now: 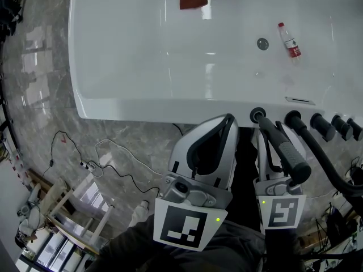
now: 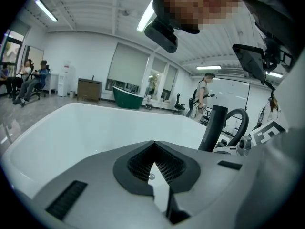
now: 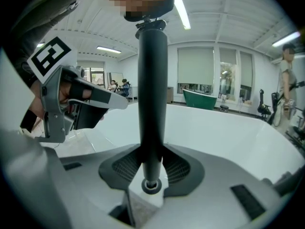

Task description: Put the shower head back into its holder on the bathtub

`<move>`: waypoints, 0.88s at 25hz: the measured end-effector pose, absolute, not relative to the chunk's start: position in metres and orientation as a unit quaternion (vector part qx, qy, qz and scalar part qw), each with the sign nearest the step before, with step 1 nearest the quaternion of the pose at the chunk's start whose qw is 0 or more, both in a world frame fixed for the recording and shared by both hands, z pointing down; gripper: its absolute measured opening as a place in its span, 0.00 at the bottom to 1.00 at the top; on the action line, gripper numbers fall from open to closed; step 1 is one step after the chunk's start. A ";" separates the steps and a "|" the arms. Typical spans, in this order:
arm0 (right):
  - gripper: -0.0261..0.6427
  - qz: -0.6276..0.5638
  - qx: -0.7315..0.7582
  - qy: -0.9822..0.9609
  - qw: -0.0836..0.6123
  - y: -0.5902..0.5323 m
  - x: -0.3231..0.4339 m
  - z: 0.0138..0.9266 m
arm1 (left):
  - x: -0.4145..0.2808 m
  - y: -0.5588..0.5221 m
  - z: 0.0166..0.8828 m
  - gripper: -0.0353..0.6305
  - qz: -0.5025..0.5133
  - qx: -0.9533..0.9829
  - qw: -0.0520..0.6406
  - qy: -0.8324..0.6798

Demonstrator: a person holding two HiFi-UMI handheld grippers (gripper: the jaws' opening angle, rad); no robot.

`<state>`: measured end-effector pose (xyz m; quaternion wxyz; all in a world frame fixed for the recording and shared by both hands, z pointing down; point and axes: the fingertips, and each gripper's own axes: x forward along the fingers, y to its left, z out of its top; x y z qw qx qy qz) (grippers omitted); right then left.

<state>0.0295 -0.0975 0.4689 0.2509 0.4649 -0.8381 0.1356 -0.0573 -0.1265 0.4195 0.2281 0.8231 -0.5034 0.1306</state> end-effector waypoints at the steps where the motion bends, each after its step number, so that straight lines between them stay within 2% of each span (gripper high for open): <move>1: 0.25 0.137 0.466 -0.837 0.252 -0.098 0.030 0.471 | -0.057 -0.127 0.420 0.06 0.131 0.823 0.228 -0.503; 22: 0.25 0.153 0.462 -0.826 0.284 -0.092 0.030 0.512 | -0.063 -0.127 0.427 0.06 0.133 0.820 0.233 -0.505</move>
